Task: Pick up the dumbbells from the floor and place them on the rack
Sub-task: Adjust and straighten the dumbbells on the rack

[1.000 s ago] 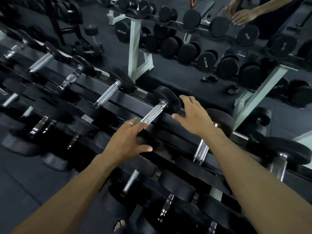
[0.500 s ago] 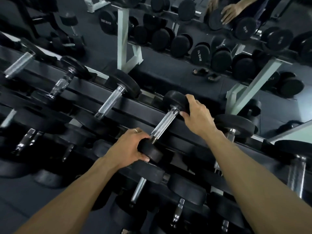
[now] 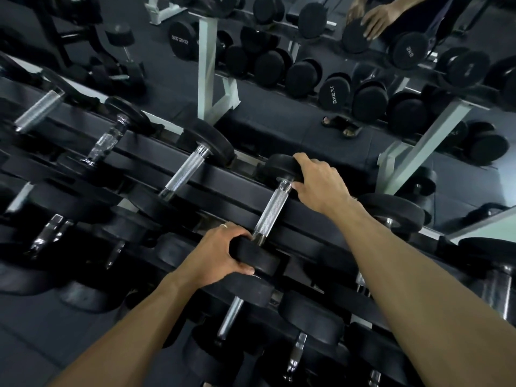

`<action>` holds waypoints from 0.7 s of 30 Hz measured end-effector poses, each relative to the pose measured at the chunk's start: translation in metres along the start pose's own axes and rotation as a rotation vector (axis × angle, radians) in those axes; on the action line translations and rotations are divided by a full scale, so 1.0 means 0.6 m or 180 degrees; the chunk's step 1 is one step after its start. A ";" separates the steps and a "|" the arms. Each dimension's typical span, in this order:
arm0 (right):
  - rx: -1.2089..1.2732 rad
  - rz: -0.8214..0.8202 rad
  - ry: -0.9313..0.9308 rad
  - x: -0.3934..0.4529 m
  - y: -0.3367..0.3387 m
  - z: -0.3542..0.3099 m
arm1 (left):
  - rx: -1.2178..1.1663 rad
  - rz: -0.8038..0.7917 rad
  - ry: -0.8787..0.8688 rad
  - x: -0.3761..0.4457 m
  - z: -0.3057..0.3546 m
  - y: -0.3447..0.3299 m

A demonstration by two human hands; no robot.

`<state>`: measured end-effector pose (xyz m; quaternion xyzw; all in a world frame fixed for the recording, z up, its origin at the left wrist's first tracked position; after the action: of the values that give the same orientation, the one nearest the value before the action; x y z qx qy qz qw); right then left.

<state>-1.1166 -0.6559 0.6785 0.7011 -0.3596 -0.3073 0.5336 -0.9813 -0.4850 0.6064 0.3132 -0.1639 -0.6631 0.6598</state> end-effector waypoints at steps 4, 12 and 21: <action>-0.0015 -0.0001 -0.0023 0.000 0.002 0.001 | -0.0027 -0.0082 0.0043 0.002 -0.004 0.005; 0.0037 -0.0140 -0.0079 -0.006 0.014 0.002 | 0.0267 -0.0062 0.0116 -0.011 0.016 0.016; 0.0100 0.0042 0.0350 -0.004 0.033 -0.098 | 0.0128 0.0331 0.0100 -0.037 0.007 0.094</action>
<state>-1.0733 -0.6264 0.7117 0.7228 -0.3391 -0.2592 0.5435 -0.9420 -0.4684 0.6497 0.3278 -0.1829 -0.6195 0.6894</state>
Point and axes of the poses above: each hand's wrist, its own x-axis towards the middle knuckle, its own y-axis out of the back of the hand, z = x × y, the point moved 6 cm from there along x, towards the middle knuckle, and after that the axes turned 1 degree about -z, right-handed, at the moved point
